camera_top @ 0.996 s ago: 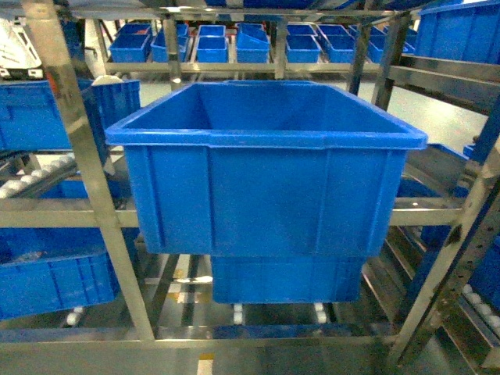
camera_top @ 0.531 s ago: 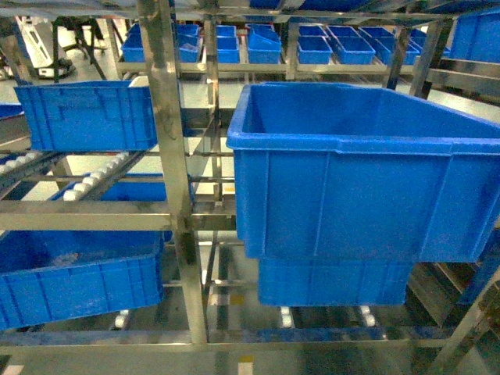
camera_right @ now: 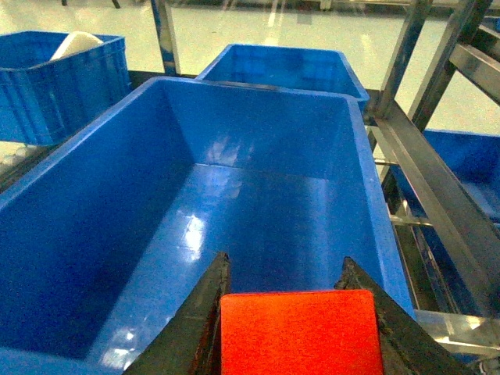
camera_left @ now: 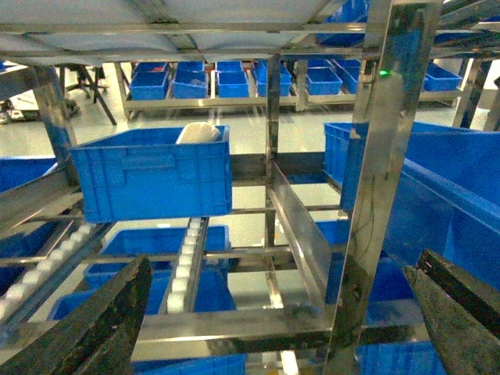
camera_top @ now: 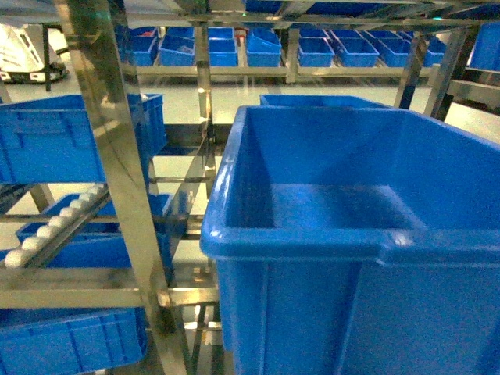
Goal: Place magnetic block on left shelf second layer
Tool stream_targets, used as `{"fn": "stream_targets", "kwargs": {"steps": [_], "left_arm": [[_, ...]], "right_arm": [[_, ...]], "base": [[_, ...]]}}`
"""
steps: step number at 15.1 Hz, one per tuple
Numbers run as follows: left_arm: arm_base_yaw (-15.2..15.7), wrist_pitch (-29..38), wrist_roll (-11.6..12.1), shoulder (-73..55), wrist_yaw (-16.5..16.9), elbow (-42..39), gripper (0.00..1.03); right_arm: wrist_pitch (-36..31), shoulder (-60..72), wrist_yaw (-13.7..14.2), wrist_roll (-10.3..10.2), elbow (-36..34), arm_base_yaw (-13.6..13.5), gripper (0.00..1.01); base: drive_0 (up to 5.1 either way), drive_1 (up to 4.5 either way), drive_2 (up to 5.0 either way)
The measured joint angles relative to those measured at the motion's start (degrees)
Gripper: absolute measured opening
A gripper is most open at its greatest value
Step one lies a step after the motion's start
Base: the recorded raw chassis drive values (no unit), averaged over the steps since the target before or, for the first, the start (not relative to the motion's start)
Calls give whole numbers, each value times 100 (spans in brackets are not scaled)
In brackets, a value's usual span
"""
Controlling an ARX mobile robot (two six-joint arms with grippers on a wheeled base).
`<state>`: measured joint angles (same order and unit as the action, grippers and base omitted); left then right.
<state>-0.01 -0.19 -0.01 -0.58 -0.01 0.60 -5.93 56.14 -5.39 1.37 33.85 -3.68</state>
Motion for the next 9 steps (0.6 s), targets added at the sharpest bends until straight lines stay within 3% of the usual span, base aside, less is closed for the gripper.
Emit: {"fn": "stream_targets", "kwargs": {"steps": [2,7,9], "left_arm": [[0,0,0,0,0,0,98],[0,0,0,0,-4,0,98],[0,0,0,0,-2,0,98]], "right_arm": [[2,0,7,0,-2,0,33],[109,39,-39,-15,2,15,33],[544,223,-463,-380,15,127,33]], "base": [[3,432,-426],[0,0,0],[0,0,0]]}}
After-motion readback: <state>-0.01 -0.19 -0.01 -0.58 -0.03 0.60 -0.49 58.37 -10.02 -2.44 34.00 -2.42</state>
